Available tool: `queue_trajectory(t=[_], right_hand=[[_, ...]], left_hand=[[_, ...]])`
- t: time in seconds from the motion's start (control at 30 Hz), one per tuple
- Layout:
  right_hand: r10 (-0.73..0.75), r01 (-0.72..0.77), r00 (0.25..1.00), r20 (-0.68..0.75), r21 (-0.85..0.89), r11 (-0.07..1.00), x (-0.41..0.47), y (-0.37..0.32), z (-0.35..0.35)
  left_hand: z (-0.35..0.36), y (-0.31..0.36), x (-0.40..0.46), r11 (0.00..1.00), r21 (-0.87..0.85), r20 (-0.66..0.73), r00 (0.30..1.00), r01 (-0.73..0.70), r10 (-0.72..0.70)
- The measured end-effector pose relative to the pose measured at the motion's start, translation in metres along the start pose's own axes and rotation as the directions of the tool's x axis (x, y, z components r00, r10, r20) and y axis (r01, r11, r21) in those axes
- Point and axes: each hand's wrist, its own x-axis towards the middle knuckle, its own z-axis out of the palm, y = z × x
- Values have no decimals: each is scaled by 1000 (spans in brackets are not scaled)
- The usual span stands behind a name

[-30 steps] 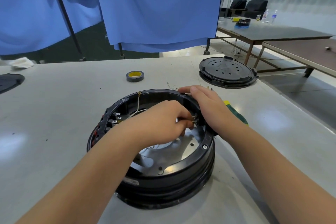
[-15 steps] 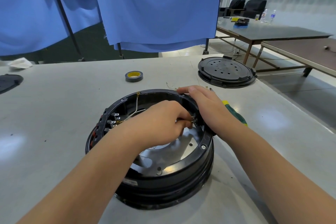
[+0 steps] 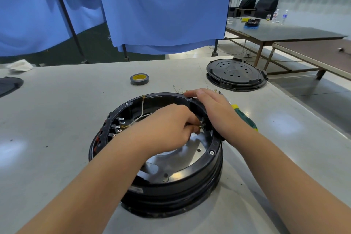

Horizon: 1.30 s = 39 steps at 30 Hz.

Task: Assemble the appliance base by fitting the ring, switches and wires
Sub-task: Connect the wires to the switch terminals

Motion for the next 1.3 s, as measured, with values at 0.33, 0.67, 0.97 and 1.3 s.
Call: queue_trajectory(t=[0.33,0.67,0.97,1.3], right_hand=[[12,-12,1000,-8,19,1000,1,0,2],[22,-22,999,35,-4,1000,3,3,4],[20,-20,998,61,5,1000,4,5,4],[-33,34,999,-34,46,998,6,9,-1]], left_hand=[[0,1,2,999,35,-2,1000,4,-4],[0,7,2,992,129,-20,1000,11,-8],[1,8,3,986,166,-33,999,14,-9],[-2,-7,-1,1000,-18,-112,994,6,-8]])
